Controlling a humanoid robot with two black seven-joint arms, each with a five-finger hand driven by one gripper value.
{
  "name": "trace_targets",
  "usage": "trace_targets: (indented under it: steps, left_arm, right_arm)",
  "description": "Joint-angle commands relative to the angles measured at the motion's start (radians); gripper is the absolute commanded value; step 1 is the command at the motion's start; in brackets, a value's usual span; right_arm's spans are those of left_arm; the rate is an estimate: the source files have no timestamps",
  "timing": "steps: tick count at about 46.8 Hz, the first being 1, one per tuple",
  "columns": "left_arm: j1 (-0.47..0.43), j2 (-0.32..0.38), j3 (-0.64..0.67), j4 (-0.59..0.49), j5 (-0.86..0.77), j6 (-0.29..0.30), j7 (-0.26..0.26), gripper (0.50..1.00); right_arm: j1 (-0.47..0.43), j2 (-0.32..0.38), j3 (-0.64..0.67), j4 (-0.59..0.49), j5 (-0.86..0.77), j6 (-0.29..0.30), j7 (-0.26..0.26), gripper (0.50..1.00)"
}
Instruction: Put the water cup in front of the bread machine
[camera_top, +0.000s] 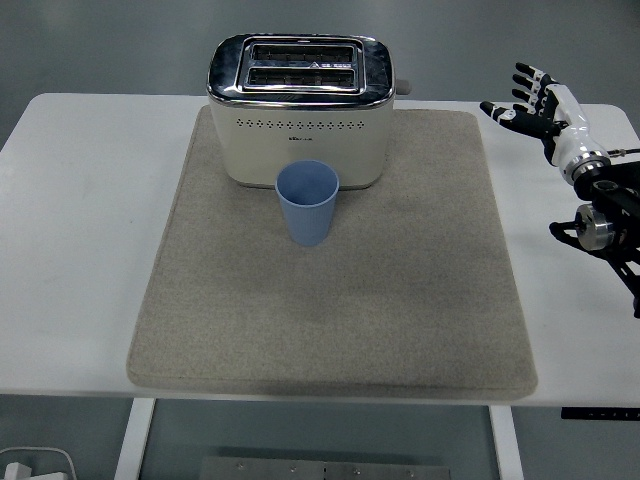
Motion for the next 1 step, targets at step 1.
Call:
trace_targets:
  steps: [1]
  left_arm:
    - [0.0, 0.0, 0.0, 0.0, 0.0, 0.0, -0.001, 1.0]
  right_arm:
    - [0.004, 0.0, 0.0, 0.0, 0.0, 0.001, 0.0, 0.913]
